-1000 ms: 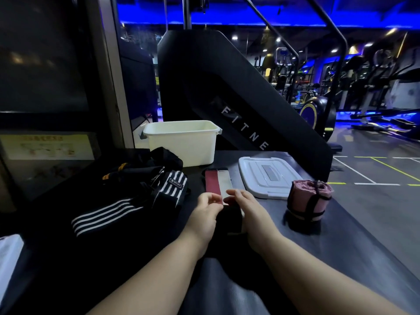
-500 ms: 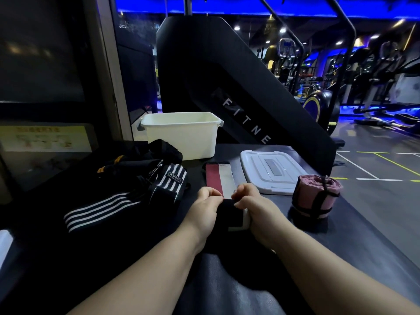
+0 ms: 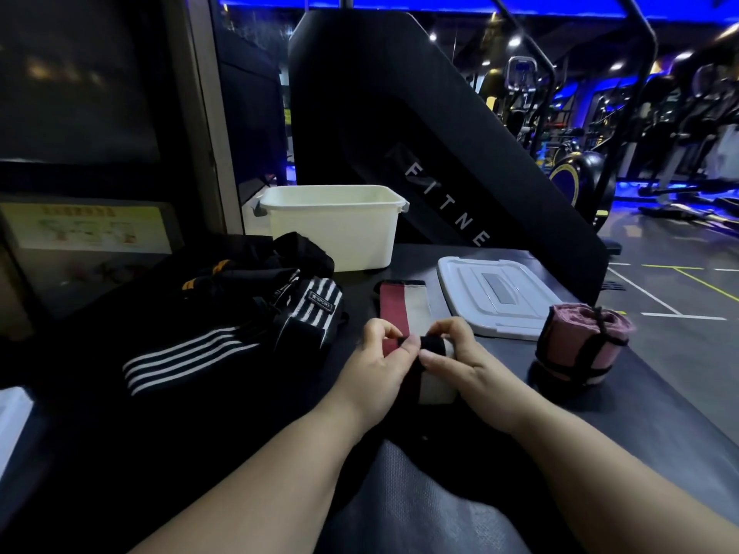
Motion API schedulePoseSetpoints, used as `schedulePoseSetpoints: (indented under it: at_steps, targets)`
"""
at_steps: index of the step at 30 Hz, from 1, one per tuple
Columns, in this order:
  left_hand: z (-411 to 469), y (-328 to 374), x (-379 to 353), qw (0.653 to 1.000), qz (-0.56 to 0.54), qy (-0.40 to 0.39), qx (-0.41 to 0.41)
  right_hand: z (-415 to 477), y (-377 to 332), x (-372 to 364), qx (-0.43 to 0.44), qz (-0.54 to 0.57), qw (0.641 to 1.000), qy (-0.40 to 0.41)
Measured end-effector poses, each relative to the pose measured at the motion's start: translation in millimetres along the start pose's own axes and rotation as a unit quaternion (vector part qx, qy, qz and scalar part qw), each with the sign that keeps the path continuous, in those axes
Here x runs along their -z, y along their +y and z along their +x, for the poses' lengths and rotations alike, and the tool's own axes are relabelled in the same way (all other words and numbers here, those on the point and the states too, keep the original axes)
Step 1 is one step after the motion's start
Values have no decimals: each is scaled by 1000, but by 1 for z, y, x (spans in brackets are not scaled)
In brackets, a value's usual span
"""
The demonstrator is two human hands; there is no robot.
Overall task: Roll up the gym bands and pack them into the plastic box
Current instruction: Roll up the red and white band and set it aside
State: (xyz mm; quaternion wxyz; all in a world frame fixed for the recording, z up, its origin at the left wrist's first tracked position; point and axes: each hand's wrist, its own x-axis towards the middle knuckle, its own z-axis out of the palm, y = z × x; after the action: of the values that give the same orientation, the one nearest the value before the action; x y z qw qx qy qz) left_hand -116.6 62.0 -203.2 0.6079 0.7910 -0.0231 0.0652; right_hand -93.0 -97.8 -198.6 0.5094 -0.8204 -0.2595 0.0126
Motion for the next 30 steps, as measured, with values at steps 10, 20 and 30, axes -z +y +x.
schedulePoseSetpoints:
  at_steps: [10, 20, 30]
  targets:
    - [1, 2, 2, 999, 35, -24, -21, 3, -3, -7, -33, -38, 996, 71]
    - [8, 1, 2, 992, 128, -3, 13, -1, 4, -3, 4, -54, 998, 43]
    - [5, 0, 6, 995, 89, 37, -38, 3, -2, -4, -35, -36, 998, 27]
